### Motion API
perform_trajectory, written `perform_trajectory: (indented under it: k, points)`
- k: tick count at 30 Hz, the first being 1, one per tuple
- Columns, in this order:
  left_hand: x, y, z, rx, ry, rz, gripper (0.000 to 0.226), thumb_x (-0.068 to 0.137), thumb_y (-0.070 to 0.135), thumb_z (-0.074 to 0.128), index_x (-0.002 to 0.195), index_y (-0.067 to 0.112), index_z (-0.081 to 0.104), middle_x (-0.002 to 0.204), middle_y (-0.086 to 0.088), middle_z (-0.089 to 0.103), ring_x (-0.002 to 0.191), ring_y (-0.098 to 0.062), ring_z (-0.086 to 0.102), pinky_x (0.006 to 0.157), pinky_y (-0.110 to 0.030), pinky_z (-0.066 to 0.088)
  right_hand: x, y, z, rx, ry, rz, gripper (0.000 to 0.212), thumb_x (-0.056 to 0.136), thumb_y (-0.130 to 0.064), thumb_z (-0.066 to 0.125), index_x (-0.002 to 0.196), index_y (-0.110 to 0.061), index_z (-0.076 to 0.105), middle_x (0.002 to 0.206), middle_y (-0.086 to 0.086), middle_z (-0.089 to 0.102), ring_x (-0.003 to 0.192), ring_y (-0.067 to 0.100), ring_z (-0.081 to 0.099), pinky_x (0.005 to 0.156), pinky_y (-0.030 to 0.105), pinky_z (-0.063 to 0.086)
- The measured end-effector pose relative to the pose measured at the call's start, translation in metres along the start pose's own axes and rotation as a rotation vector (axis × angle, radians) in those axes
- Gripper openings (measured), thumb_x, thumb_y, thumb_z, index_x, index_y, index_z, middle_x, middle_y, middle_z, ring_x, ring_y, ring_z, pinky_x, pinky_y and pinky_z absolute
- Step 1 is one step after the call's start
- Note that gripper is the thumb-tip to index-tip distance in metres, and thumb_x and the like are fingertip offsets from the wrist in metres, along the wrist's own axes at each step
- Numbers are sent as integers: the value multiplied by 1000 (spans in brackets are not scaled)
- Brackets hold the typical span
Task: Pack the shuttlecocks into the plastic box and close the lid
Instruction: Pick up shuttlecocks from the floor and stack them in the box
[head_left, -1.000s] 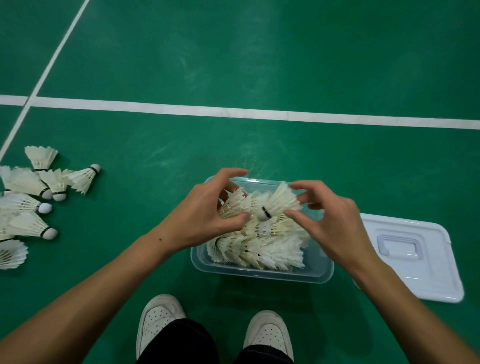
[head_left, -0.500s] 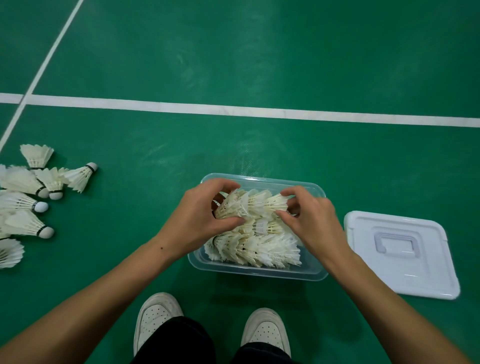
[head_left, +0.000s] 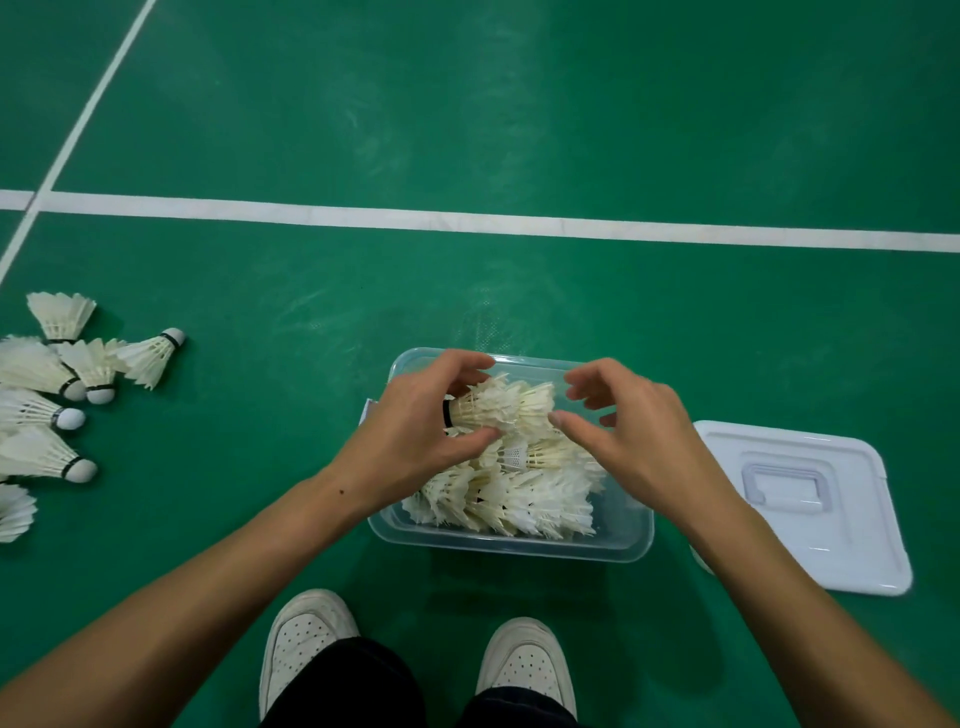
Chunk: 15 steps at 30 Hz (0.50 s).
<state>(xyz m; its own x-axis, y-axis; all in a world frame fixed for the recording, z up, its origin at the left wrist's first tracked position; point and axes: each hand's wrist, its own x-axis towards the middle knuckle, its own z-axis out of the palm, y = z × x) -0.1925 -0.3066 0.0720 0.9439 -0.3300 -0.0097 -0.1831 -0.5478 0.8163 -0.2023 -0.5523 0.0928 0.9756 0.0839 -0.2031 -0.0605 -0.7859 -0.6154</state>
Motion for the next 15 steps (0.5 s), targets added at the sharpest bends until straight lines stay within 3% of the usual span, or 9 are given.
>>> perform_trajectory:
  k: [4,8,10,13,15]
  points:
    - [14,8,12,54,-5,110,48,86,27,87,129,17,66,118,9,71,102,-3,65,88,-25,56,-16,-18,-3,426,-40,30,25,88,-45,81,106,-30,75,94,-13,76,96,4,72,85,33,63]
    - [24,17,27,58,-17,168,49,88,28,85,131,15,65,121,6,70,103,-6,65,89,-25,56,-13,-10,8,439,52,2,16,89,-23,84,97,-32,74,84,-11,71,90,13,73,82,41,64]
    - [29,19,32,54,-40,165,60,87,32,85,140,18,58,130,6,65,108,-6,62,93,-26,55,-14,-3,7,472,106,12,21,90,-16,83,94,-34,72,82,-15,71,85,12,72,78,36,63]
    - [34,16,36,165,-52,138,81,82,44,87,150,26,48,145,9,56,119,-6,56,102,-28,50,-19,10,0,478,196,53,19,91,-17,82,96,-32,72,83,-15,72,82,10,70,73,30,60]
    - [35,15,40,261,-26,120,80,81,51,85,149,28,50,145,11,57,113,-3,53,100,-31,50,-22,20,-6,454,257,95,14,92,-18,81,97,-28,72,87,-11,74,84,10,71,72,29,60]
